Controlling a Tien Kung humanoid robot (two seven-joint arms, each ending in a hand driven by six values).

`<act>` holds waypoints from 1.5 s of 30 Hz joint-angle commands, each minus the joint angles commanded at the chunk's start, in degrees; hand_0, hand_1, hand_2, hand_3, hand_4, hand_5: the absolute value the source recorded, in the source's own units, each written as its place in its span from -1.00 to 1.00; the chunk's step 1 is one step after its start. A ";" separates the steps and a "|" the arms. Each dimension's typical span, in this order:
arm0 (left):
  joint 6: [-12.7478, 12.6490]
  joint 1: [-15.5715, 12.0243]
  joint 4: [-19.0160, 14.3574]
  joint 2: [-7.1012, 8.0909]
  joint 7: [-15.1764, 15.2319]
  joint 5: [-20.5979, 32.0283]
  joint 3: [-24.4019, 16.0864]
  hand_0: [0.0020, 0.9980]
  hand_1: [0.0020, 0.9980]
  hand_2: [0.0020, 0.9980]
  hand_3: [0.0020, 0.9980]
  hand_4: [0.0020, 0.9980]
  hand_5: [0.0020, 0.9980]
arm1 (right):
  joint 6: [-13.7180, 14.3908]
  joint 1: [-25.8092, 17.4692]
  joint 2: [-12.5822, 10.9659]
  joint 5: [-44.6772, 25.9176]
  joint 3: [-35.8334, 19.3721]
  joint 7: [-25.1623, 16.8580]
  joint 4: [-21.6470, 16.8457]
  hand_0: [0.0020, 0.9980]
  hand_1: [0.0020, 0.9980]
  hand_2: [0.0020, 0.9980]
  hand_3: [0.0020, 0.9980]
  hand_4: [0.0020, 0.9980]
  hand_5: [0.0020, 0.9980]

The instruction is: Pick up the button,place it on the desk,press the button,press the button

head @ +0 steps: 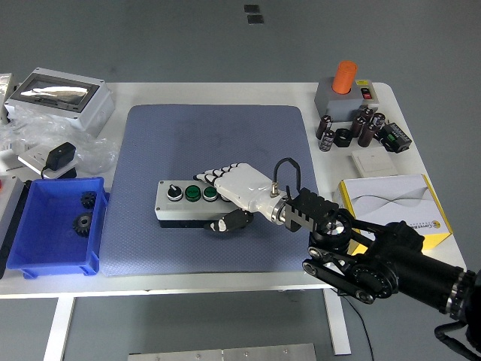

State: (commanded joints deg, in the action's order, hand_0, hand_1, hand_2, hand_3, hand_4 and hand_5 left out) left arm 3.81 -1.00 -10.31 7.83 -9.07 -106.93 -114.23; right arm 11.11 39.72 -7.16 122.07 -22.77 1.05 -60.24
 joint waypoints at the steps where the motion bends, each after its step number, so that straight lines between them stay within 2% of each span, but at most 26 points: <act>1: 0.04 -0.01 0.00 0.01 -0.02 0.02 0.01 0.30 0.23 0.22 0.48 0.78 0.12 | -0.02 -0.01 -0.01 0.05 -0.03 0.02 -0.03 0.48 0.69 0.96 1.00 0.97 -0.32; 10: 0.48 -0.18 -0.05 -0.05 -0.22 0.29 0.24 0.30 0.23 0.21 0.47 0.78 0.11 | -0.78 -0.23 -0.90 -0.60 -1.04 -0.06 -1.85 0.49 0.71 0.99 1.00 1.00 -0.26; 17: 0.34 -0.34 -1.06 0.01 -2.23 1.99 1.35 0.31 0.23 0.21 0.47 0.77 0.10 | -2.11 -0.87 -2.94 0.24 -3.12 0.78 -6.81 0.50 0.70 1.00 1.00 1.00 -0.25; 23: -0.11 -0.69 -2.22 0.34 -4.67 4.34 2.92 0.31 0.23 0.21 0.47 0.77 0.10 | -3.97 -2.33 -6.91 -4.12 -6.63 1.37 -13.22 0.50 0.72 1.00 1.00 1.00 -0.25; 28: -0.28 -0.84 -2.33 0.28 -4.85 5.04 3.26 0.31 0.23 0.21 0.47 0.77 0.10 | -4.40 -4.57 -10.61 -10.72 -10.95 0.84 -19.46 0.50 0.72 1.00 1.00 1.00 -0.25; 31: -0.37 -0.85 -2.15 0.26 -4.42 5.08 3.14 0.31 0.24 0.21 0.47 0.78 0.10 | -2.85 -5.87 -12.73 -14.51 -14.22 -0.03 -23.16 0.52 0.73 1.00 1.00 1.00 -0.24; 34: -0.45 -1.07 -2.14 0.25 -4.39 5.23 3.19 0.31 0.24 0.21 0.47 0.78 0.10 | -1.54 -6.18 -14.26 -16.19 -16.33 -0.28 -25.15 0.52 0.73 1.00 1.00 1.00 -0.24; 35: -0.48 -1.16 -2.17 0.25 -4.48 5.33 3.25 0.31 0.24 0.21 0.47 0.78 0.10 | -1.44 -6.11 -14.79 -16.31 -16.70 -0.11 -25.63 0.51 0.72 0.99 1.00 0.79 -0.30; 40: -0.54 -1.16 -2.15 0.33 -4.37 5.26 3.10 0.31 0.24 0.21 0.47 0.78 0.10 | -3.60 -5.25 -16.56 -14.45 -15.78 2.78 -28.03 0.51 0.72 0.99 1.00 0.79 -0.30; 41: -0.54 -1.07 -2.10 0.36 -4.22 5.13 2.98 0.31 0.24 0.22 0.47 0.78 0.10 | -4.40 -4.99 -16.82 -13.57 -15.27 3.64 -28.68 0.40 0.58 0.74 0.88 0.58 -0.30; 45: -0.51 -0.87 -1.94 0.36 -3.85 4.91 2.77 0.31 0.24 0.22 0.47 0.78 0.10 | -7.30 -4.16 -17.54 -10.27 -13.38 6.68 -30.28 0.40 0.58 0.74 0.88 0.58 -0.30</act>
State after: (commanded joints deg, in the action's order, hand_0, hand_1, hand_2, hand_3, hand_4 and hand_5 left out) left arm 3.30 -1.87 -12.25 8.19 -12.91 -102.02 -111.46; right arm 3.82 35.56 -24.70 111.80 -36.15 7.73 -90.51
